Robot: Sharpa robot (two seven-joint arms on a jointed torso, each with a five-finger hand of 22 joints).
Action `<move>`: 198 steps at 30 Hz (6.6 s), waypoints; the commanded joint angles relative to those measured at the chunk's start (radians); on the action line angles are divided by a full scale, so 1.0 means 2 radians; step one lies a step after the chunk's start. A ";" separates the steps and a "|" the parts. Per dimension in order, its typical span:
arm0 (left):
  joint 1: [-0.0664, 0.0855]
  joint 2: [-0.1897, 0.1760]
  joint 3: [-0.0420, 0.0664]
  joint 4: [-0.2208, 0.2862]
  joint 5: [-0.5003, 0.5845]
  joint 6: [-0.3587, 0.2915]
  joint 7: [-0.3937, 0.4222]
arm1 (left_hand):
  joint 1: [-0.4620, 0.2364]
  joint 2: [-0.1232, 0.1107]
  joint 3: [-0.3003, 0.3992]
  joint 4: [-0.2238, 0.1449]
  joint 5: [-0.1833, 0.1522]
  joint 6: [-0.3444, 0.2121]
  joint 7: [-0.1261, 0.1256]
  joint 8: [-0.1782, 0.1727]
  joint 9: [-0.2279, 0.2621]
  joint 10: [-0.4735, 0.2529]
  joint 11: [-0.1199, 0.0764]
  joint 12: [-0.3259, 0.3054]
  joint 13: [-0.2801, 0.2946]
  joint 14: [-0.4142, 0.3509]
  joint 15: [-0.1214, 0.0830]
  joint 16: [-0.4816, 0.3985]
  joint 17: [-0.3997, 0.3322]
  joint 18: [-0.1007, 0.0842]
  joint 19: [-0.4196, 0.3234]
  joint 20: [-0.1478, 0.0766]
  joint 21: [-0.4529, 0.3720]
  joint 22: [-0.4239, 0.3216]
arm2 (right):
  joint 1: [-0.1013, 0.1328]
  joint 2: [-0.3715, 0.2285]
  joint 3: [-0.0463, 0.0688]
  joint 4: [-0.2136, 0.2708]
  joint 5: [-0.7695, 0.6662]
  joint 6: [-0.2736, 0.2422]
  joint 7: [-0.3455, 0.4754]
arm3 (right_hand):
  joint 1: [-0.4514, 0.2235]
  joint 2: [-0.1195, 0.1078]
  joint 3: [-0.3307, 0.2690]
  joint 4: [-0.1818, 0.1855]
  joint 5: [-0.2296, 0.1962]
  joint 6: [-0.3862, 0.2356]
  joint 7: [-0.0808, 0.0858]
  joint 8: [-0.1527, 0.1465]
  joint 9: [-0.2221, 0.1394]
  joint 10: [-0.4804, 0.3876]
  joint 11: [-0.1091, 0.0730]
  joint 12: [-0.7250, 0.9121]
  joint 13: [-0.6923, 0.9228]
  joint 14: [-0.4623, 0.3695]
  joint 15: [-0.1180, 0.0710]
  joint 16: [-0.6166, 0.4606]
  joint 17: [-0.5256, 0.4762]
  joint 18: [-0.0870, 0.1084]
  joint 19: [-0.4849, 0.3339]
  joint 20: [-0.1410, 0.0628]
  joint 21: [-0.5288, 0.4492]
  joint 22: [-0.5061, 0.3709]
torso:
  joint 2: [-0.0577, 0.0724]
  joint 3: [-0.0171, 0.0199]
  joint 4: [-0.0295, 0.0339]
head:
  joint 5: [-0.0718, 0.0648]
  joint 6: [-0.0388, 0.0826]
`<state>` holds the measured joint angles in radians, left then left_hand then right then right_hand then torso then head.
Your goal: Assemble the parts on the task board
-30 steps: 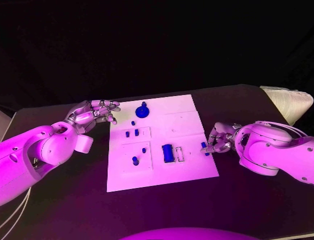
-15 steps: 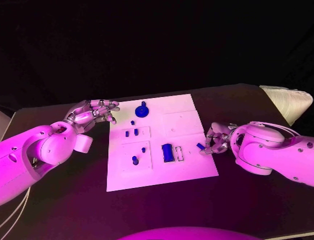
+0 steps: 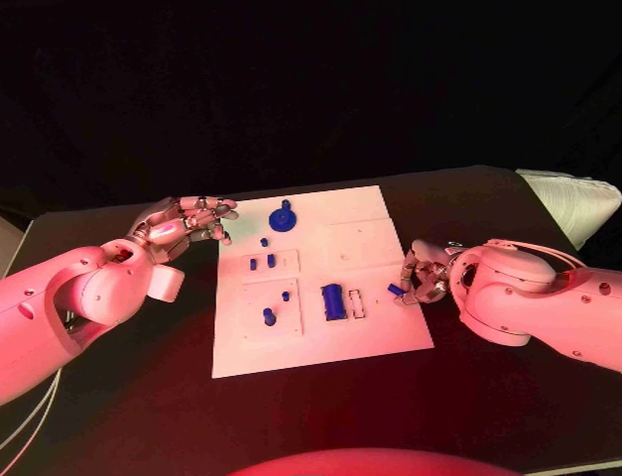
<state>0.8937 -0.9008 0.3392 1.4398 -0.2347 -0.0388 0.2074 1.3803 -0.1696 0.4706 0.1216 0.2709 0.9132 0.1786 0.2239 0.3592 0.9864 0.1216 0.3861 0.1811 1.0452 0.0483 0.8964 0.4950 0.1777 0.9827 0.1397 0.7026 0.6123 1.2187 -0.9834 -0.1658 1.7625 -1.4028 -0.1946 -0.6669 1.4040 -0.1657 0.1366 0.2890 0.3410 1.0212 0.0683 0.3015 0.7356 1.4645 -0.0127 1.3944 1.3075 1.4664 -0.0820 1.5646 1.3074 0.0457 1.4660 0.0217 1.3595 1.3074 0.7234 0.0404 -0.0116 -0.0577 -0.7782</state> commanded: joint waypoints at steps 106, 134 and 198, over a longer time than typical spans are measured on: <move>0.000 -0.002 0.000 0.003 -0.011 0.024 -0.012 | 0.011 0.010 0.005 0.000 0.004 -0.001 0.002 0.002 -0.001 -0.005 -0.001 0.003 -0.001 -0.004 0.000 -0.001 -0.002 0.003 0.006 0.000 -0.004 -0.001 | -0.005 0.057 -0.005 0.016 0.087 -0.034 0.007 | -0.156 -0.001 -0.005 0.002 -0.025 0.033 -0.009 0.007 -0.050 0.024 -0.005 0.013 0.089 0.052 -0.001 0.003 0.132 -0.008 0.040 -0.001 0.013 0.111 | 0.000 0.0004 -0.0001 | 0.007 -0.006; -0.001 -0.001 0.000 0.002 -0.013 0.024 -0.013 | 0.012 0.011 0.006 0.000 0.005 -0.001 0.002 0.002 -0.002 -0.005 -0.001 0.003 -0.002 -0.005 0.000 -0.001 -0.003 0.003 0.006 0.000 -0.004 -0.001 | -0.007 0.024 -0.005 0.029 0.081 -0.048 0.020 | -0.119 0.016 -0.011 -0.001 -0.013 0.030 -0.010 0.011 -0.052 0.024 -0.006 0.013 0.089 0.052 -0.002 0.003 0.132 -0.008 0.040 -0.002 0.014 0.112 | 0.000 0.0003 -0.0004 | 0.007 -0.005; 0.042 0.063 -0.099 0.006 0.082 -0.259 0.131 | -0.690 0.085 -0.235 -0.061 -0.135 -0.457 -0.089 -0.112 -0.180 -0.493 -0.061 -0.193 -0.091 -0.523 -0.024 -0.448 -0.247 -0.089 -0.491 -0.070 -0.351 -0.306 | -0.067 0.107 0.069 -0.136 0.665 -0.262 0.573 | -0.702 0.083 -0.068 -0.144 -0.171 -0.511 -0.034 -0.151 -0.368 -0.732 0.006 -0.697 -0.654 -0.733 0.041 -0.782 -0.654 -0.023 -0.733 -0.011 -0.680 -0.654 | -0.085 -0.0191 0.0050 | 0.029 0.088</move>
<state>0.9698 -0.7745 0.1412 1.4358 -0.1240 -0.4142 0.4185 0.3313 -0.0117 0.0282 0.0104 0.0199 0.0538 0.0093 0.0130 0.0181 0.0602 0.0110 0.0071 0.0046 0.0469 0.0117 0.0150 0.0125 0.0205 0.0514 0.0196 0.0087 0.0125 1.0901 -0.7650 -0.0304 1.4735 -0.1774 -0.6366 0.3948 0.3254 -0.0132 0.0330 0.0127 0.0131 0.0599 0.0128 0.0129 0.0293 0.1171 0.0093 0.0090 0.0105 0.1091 0.0058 0.0136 0.0329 0.0293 0.0800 0.0130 0.0078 0.0330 0.5836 0.0093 -0.0068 0.0001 -0.6090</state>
